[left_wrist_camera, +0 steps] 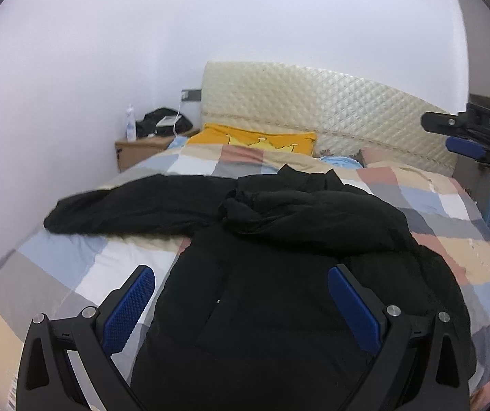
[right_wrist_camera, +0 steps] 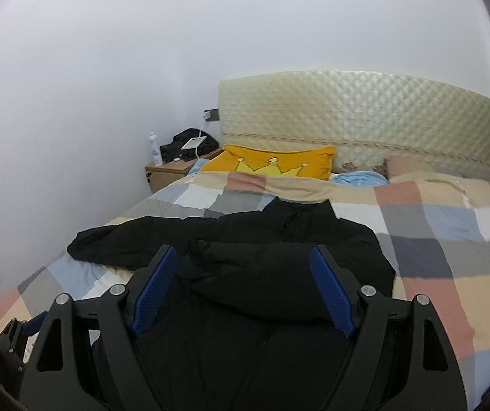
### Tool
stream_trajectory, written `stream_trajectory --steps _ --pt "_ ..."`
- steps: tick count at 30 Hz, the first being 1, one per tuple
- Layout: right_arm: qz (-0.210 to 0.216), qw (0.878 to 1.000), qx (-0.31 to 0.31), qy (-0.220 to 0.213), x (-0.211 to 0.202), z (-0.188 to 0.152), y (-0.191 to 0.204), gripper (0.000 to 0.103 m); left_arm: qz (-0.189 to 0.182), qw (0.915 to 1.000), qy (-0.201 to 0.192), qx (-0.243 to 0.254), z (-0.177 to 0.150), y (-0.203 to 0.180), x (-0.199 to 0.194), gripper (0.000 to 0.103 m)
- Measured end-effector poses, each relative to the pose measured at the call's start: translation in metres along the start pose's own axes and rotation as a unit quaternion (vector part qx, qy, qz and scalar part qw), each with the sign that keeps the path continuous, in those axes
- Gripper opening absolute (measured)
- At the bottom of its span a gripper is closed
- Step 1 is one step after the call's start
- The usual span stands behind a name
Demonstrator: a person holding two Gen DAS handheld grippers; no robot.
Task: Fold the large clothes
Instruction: 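Release the sleeve on the jacket body and withdraw the right gripper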
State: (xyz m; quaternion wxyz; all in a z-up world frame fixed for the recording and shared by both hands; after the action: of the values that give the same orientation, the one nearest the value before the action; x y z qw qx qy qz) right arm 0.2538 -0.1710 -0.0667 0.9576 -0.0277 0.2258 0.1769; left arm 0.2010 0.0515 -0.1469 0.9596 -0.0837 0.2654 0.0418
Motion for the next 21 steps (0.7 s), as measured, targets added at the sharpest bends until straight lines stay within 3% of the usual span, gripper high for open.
stream_trajectory --steps 8,11,14,21 --pt "-0.044 0.999 0.002 -0.010 -0.047 -0.047 -0.019 0.080 -0.021 0.9994 -0.027 0.009 0.000 -0.015 -0.022 0.102" --pt "-0.060 0.998 0.008 -0.009 -0.060 -0.063 -0.025 0.081 -0.021 0.9995 -0.022 0.013 -0.004 -0.016 -0.025 0.102" --pt "-0.049 0.998 0.024 -0.013 -0.074 -0.079 -0.028 0.083 -0.016 0.9995 -0.017 0.021 -0.012 -0.014 -0.027 0.102" --pt "-0.066 0.997 0.023 0.016 -0.085 -0.109 -0.027 0.084 -0.018 0.9992 -0.006 0.034 -0.023 -0.016 -0.032 0.102"
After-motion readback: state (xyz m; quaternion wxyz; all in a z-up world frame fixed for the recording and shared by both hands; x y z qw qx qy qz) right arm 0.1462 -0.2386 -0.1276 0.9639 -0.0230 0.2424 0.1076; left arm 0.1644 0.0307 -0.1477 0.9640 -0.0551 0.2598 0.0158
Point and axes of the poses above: each gripper's, at about its wrist camera, not at the fingertips, and x roughly the way its jaws point, y to its left, z to its top, the point moved 4 cm from there along x, roughly the way its jaws point, and after that the axes turned 6 degrees about -x, right-handed, at the moved point
